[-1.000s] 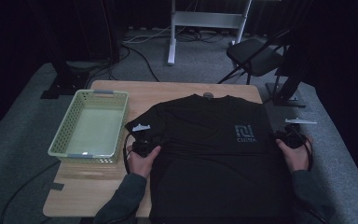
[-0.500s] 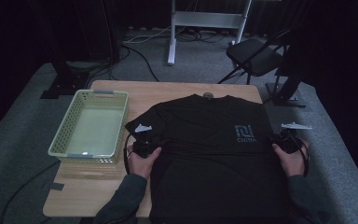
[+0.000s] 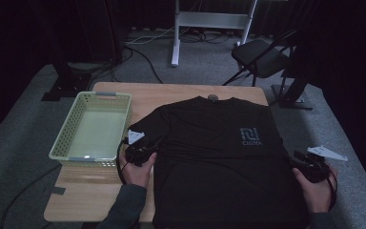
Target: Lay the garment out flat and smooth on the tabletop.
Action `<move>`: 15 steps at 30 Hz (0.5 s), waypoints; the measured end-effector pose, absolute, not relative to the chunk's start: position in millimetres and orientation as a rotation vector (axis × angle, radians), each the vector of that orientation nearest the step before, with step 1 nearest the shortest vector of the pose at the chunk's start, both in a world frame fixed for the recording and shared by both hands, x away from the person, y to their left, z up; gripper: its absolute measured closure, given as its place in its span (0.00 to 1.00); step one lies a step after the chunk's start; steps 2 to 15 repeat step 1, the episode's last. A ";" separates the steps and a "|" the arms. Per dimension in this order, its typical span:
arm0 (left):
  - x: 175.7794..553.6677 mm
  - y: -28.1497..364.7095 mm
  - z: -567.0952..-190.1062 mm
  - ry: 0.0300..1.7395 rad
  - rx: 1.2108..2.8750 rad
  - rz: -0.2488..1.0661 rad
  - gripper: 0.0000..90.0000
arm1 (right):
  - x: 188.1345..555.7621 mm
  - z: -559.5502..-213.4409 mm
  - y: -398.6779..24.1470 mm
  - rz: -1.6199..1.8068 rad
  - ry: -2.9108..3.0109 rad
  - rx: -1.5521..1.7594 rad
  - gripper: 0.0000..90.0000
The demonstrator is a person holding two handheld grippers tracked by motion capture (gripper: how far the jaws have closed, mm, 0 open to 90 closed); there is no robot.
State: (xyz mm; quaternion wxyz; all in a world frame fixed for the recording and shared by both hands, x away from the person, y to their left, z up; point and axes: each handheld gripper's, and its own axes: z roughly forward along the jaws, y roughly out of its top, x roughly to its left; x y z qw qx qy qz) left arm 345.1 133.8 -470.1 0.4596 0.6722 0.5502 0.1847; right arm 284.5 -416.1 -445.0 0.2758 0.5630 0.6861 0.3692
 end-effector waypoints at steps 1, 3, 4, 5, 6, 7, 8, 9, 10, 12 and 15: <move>346.1 134.6 -470.9 1.364 1.657 0.451 0.49 | 282.8 -445.5 -417.2 0.987 1.841 1.511 0.53; 346.1 134.6 -470.9 1.364 1.657 0.451 0.49 | 282.8 -445.5 -417.2 0.987 1.841 1.511 0.53; 346.1 134.6 -470.9 1.364 1.657 0.451 0.49 | 282.8 -445.5 -417.2 0.987 1.841 1.511 0.53; 346.1 134.6 -470.9 1.364 1.657 0.451 0.49 | 282.8 -445.5 -417.2 0.987 1.841 1.511 0.53; 346.1 134.6 -470.9 1.364 1.657 0.451 0.49 | 282.8 -445.5 -417.2 0.987 1.841 1.511 0.53; 346.1 134.6 -470.9 1.364 1.657 0.451 0.49 | 282.8 -445.5 -417.2 0.987 1.841 1.511 0.53; 346.1 134.6 -470.9 1.364 1.657 0.451 0.49 | 282.8 -445.5 -417.2 0.987 1.841 1.511 0.53; 346.1 134.6 -470.9 1.364 1.657 0.451 0.49 | 282.8 -445.5 -417.2 0.987 1.841 1.511 0.53; 346.1 134.6 -470.9 1.364 1.657 0.451 0.49 | 282.8 -445.5 -417.2 0.987 1.841 1.511 0.53; 346.1 134.6 -470.9 1.364 1.657 0.451 0.49 | 282.8 -445.5 -417.2 0.987 1.841 1.511 0.53; 346.1 134.6 -470.9 1.364 1.657 0.451 0.49 | 282.8 -445.5 -417.2 0.987 1.841 1.511 0.53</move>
